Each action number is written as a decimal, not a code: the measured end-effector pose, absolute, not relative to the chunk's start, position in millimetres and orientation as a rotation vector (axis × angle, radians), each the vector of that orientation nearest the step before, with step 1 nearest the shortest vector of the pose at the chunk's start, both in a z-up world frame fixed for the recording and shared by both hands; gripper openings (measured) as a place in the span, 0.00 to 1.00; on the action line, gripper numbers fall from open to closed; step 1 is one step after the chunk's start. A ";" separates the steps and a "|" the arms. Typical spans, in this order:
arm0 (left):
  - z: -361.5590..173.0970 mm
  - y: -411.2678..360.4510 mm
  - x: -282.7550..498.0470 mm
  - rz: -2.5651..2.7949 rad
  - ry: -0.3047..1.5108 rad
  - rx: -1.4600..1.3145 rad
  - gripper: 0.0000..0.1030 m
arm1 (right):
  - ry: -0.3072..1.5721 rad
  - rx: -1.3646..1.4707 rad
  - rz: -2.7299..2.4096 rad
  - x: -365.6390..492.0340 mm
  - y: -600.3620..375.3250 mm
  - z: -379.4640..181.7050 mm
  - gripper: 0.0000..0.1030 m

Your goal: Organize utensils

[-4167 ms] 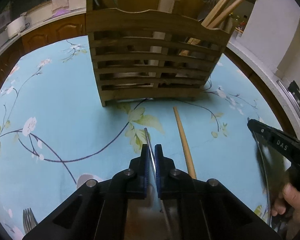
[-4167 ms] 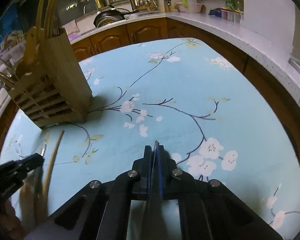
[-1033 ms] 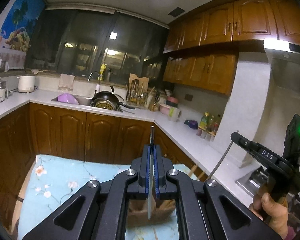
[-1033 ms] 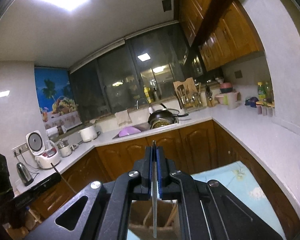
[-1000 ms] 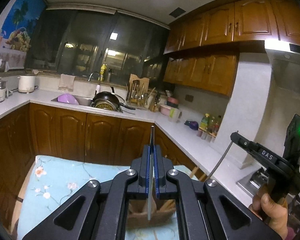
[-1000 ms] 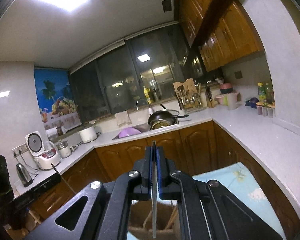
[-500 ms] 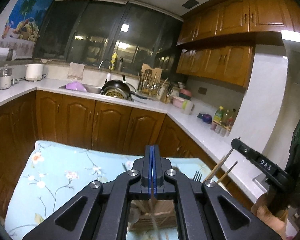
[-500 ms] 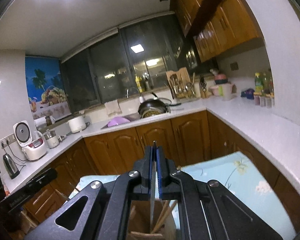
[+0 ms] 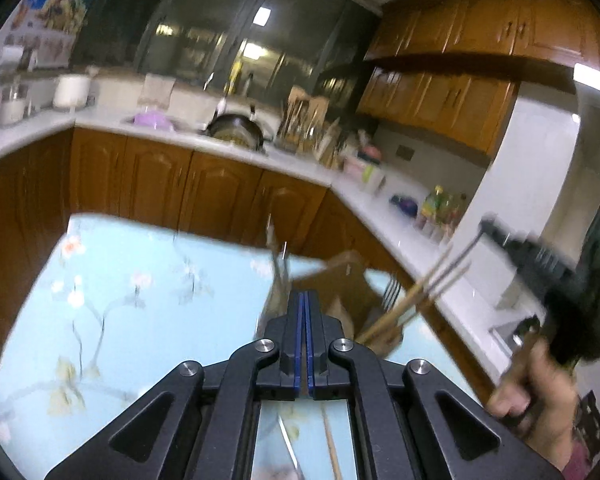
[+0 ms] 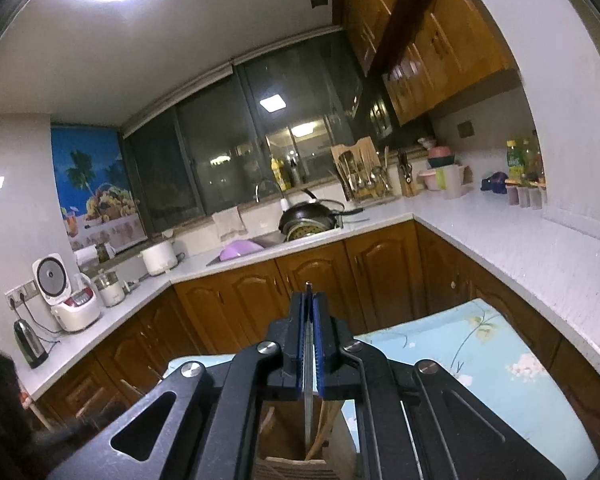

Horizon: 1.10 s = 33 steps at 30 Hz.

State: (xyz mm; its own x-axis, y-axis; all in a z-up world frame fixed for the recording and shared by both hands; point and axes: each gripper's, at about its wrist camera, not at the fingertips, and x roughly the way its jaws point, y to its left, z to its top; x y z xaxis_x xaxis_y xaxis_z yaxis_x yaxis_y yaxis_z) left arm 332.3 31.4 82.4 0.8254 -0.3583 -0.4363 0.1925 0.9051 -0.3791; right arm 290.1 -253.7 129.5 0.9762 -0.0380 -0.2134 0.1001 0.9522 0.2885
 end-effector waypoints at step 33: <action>9.2 -20.9 372.9 -0.314 0.893 -0.190 0.02 | 0.189 0.370 -0.032 210.7 -268.4 137.9 0.04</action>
